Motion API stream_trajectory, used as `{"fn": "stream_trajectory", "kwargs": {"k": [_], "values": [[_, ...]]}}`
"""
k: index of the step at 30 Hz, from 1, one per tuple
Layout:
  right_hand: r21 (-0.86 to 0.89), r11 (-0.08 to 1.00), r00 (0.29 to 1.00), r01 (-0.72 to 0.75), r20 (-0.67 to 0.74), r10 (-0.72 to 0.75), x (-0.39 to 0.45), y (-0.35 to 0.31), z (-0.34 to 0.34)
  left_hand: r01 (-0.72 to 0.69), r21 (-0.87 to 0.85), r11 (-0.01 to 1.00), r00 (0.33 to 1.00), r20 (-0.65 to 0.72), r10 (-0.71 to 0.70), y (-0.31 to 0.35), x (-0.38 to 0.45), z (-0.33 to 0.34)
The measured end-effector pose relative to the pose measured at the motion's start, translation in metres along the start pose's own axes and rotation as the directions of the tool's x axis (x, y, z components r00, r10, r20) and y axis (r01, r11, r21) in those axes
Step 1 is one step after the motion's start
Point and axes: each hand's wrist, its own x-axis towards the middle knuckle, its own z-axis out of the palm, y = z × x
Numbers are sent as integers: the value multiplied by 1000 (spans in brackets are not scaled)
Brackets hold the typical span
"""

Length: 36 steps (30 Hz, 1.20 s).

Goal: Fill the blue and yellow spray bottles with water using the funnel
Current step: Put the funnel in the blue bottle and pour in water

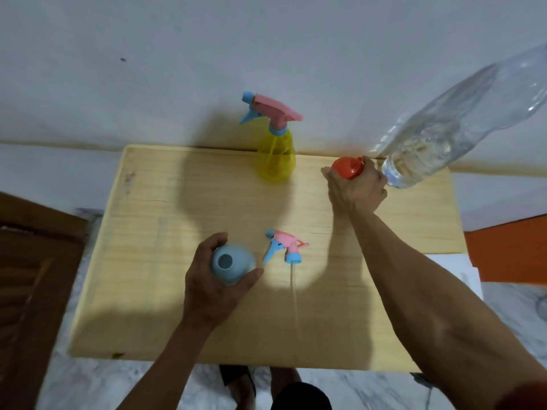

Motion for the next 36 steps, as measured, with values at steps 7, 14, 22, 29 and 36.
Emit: {"fn": "stream_trajectory", "kwargs": {"k": [7, 14, 22, 29, 36], "values": [[-10, 998, 998, 57, 7, -57, 1, 2, -4, -31, 59, 998, 1000, -3, 31, 4, 1, 1], [357, 934, 999, 19, 32, -32, -22, -11, -25, 2, 56, 998, 1000, 5, -3, 3, -4, -2], [596, 801, 992, -62, 122, -13, -76, -27, -46, 79, 50, 996, 996, 30, -80, 0, -7, -10], [668, 737, 968, -101, 236, -82, -136, -40, -59, 106, 14, 994, 993, 44, -107, 0, -9, -21], [594, 792, 899, 143, 257, -355, -186, -53, -77, 109, 47, 993, 990, 84, -112, 3, -13, -35]]}}
